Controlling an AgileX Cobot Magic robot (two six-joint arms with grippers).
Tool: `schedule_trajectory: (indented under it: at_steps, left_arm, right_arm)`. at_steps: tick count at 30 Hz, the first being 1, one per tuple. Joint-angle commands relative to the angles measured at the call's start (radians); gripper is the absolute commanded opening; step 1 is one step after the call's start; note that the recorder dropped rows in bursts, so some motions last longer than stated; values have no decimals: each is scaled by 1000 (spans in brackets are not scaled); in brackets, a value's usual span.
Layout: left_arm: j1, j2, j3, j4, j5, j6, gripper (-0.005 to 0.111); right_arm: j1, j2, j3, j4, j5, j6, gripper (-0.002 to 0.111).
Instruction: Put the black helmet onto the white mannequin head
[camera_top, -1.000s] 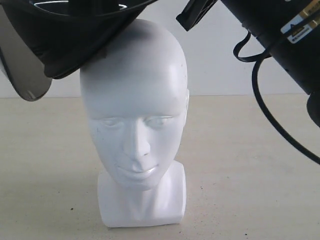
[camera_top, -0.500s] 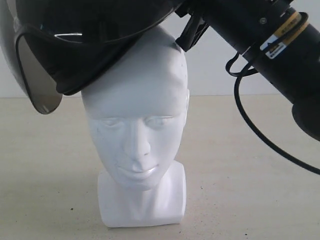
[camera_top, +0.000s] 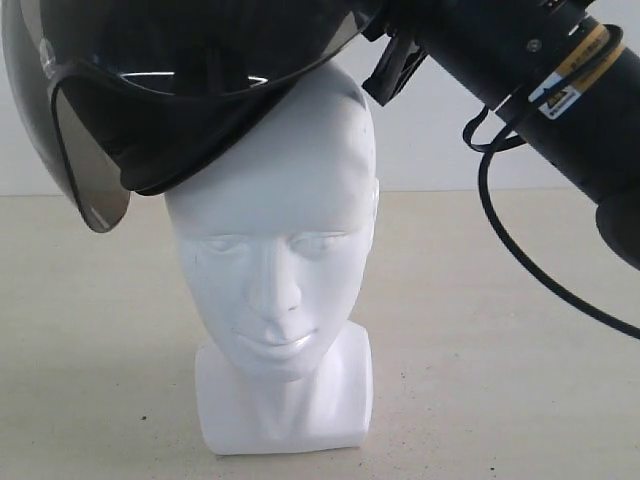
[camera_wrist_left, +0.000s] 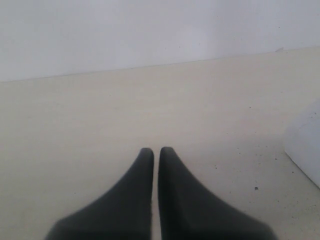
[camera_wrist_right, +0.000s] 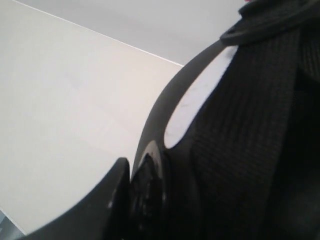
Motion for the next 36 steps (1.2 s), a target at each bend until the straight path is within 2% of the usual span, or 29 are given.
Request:
schedule_trajectory:
  at_steps: [1, 13, 36]
  left_arm:
    - [1, -4, 0, 3, 0, 2, 4]
    - [1, -4, 0, 3, 0, 2, 4]
    - [1, -4, 0, 3, 0, 2, 4]
  right_arm:
    - [-39, -15, -2, 40, 11, -95, 0]
    - [-39, -15, -2, 32, 110, -117, 0]
    - [-49, -15, -2, -8, 193, -85, 0]
